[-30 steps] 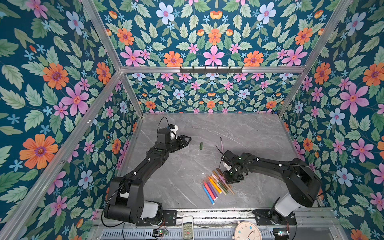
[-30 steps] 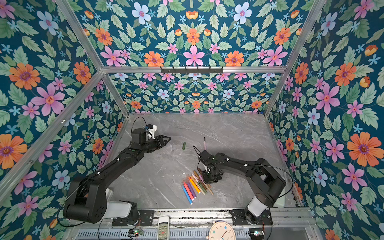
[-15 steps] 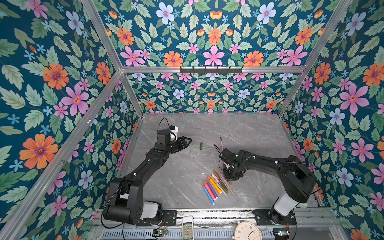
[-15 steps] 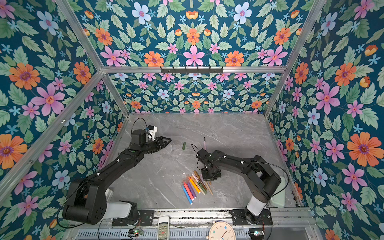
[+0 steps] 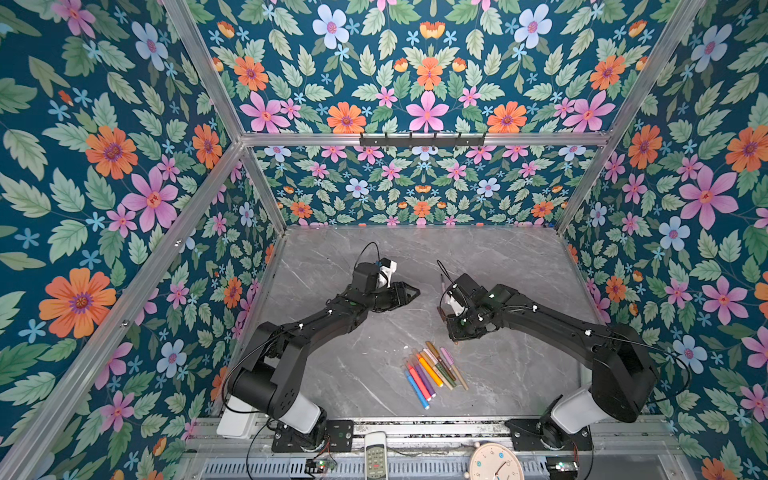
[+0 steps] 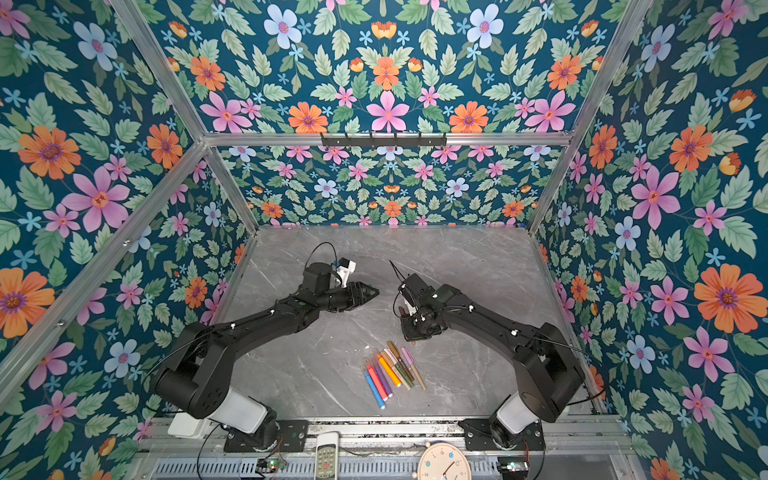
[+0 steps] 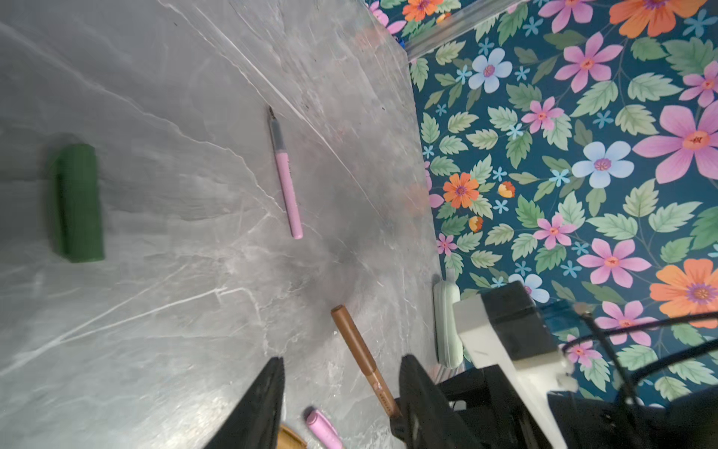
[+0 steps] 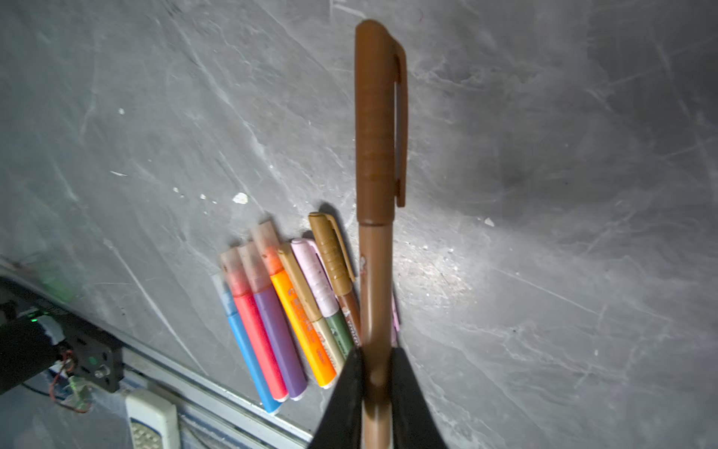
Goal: Open the pen caps
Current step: 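Raise the brown marker toward the left gripper while it closes on the cap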
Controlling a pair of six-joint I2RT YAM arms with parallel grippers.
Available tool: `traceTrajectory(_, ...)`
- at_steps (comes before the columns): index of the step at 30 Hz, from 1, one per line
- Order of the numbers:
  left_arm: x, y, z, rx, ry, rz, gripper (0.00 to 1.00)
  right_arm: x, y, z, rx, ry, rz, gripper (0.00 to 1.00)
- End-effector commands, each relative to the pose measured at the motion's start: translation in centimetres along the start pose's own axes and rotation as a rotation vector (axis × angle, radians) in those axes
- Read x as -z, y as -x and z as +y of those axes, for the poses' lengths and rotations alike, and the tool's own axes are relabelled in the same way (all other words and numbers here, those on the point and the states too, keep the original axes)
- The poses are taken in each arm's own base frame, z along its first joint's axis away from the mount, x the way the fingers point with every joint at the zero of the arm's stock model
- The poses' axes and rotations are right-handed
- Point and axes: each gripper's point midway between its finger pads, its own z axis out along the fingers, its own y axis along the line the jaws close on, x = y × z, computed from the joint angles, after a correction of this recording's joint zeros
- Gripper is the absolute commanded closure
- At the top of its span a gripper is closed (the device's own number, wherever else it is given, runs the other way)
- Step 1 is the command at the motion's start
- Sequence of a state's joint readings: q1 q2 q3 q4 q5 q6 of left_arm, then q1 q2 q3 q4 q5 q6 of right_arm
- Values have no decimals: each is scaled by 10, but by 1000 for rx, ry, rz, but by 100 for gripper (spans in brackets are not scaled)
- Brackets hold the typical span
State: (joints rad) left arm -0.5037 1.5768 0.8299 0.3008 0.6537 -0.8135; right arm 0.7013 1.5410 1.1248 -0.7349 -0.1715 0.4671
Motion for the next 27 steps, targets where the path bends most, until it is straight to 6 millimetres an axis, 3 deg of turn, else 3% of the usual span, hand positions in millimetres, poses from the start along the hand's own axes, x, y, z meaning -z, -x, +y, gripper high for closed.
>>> traceTrajectory(1,-12,-1,-9,23,-58,13,50,7,5,11,-15,56,-14,85)
traceTrajectory(16,-43,-25,-23,138,-209,86,53,16,21,27,-8,131,-74,86)
traceTrajectory(24,-47,-29,-31,189,-289,89,58,14,22,29,0,138,-71,86)
traceTrajectory(27,-48,-30,-36,188,-308,94,66,15,23,29,1,134,-71,86)
